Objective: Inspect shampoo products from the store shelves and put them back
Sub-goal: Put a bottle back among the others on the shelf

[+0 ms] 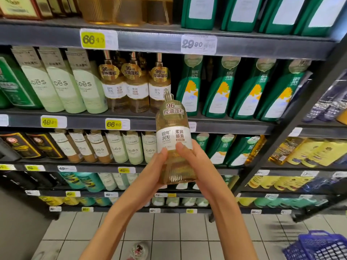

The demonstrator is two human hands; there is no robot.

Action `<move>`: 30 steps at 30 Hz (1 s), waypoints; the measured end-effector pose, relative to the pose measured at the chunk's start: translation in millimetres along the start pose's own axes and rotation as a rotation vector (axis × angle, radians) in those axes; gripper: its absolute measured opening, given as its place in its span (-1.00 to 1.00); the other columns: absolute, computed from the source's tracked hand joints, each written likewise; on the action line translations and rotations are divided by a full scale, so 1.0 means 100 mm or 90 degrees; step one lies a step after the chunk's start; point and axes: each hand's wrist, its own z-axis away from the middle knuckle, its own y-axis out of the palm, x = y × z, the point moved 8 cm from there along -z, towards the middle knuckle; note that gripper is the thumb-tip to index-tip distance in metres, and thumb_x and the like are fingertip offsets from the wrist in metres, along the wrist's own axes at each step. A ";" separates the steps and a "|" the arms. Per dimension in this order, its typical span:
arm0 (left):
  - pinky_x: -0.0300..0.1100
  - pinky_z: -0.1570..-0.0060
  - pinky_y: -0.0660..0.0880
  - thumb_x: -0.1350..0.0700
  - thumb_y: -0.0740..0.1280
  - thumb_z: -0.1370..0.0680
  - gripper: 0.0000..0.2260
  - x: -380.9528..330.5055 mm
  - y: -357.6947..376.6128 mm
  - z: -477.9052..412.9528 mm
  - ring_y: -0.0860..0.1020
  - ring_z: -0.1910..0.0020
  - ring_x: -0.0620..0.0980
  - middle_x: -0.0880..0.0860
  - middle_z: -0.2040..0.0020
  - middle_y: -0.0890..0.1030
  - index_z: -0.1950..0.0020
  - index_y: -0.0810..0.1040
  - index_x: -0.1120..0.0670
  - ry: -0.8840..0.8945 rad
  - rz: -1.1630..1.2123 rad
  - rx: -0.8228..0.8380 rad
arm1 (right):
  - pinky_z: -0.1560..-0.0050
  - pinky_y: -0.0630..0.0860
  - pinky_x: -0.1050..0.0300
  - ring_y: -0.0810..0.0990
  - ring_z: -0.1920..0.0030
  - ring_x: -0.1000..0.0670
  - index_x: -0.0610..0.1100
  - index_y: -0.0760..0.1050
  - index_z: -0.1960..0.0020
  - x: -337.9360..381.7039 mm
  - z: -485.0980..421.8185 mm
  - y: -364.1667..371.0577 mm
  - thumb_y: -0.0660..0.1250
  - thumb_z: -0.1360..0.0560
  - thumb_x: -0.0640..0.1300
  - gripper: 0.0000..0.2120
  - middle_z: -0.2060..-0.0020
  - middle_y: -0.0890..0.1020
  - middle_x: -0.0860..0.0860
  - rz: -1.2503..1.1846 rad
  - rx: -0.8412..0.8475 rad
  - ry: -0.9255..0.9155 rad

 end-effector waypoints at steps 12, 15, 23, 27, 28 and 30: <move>-0.35 0.01 0.49 -0.01 0.25 -0.48 -0.61 -0.13 -0.39 0.03 0.54 -0.16 -0.14 -0.10 -0.15 0.60 -0.31 0.43 0.00 0.053 -0.267 -0.064 | -0.09 0.57 0.16 0.60 -0.14 0.09 0.06 0.36 -0.32 -0.22 -0.11 0.01 0.41 -0.39 -0.01 -0.47 -0.14 0.63 0.15 0.077 0.084 -0.020; -0.36 -0.07 0.46 0.24 0.26 -0.54 -0.59 -0.16 -0.40 0.01 0.49 -0.23 -0.13 0.01 -0.26 0.53 -0.39 0.32 0.12 0.071 -0.298 -0.041 | -0.11 0.56 0.13 0.55 -0.22 0.05 0.07 0.34 -0.35 -0.18 -0.13 -0.02 0.46 -0.41 -0.15 -0.43 -0.17 0.60 0.12 0.107 0.076 -0.078; -0.15 -0.24 0.43 0.23 0.29 -0.50 -0.47 -0.27 -0.25 -0.02 0.43 -0.31 -0.03 0.06 -0.31 0.45 -0.43 0.19 0.18 0.123 -0.292 0.010 | -0.17 0.49 0.24 0.53 -0.24 0.09 0.04 0.29 -0.38 0.00 -0.13 -0.07 0.52 -0.33 -0.23 -0.28 -0.19 0.58 0.12 0.127 0.093 -0.147; -0.24 -0.10 0.50 0.09 0.32 -0.45 -0.49 -0.21 -0.31 0.02 0.50 -0.25 -0.04 0.04 -0.24 0.52 -0.36 0.30 0.15 0.079 -0.284 -0.033 | -0.08 0.56 0.20 0.58 -0.14 0.14 0.12 0.37 -0.27 0.06 -0.11 -0.14 0.56 -0.27 -0.02 -0.36 -0.10 0.62 0.19 0.215 0.090 -0.097; -0.22 -0.07 0.52 0.00 0.33 -0.44 -0.50 -0.17 -0.33 0.04 0.51 -0.22 -0.04 0.02 -0.21 0.54 -0.33 0.34 0.12 0.051 -0.285 -0.055 | -0.04 0.58 0.18 0.60 -0.11 0.13 0.11 0.41 -0.24 0.05 -0.10 -0.15 0.56 -0.23 0.08 -0.37 -0.07 0.63 0.17 0.224 0.085 -0.071; -0.05 -0.13 0.53 -0.18 0.32 -0.42 -0.45 -0.06 -0.34 0.07 0.54 -0.20 0.00 0.02 -0.21 0.56 -0.32 0.37 0.07 -0.021 -0.226 -0.091 | -0.05 0.61 0.08 0.64 -0.06 0.06 0.03 0.46 -0.23 0.02 -0.09 -0.12 0.52 -0.22 0.22 -0.35 -0.06 0.65 0.09 0.224 0.068 -0.009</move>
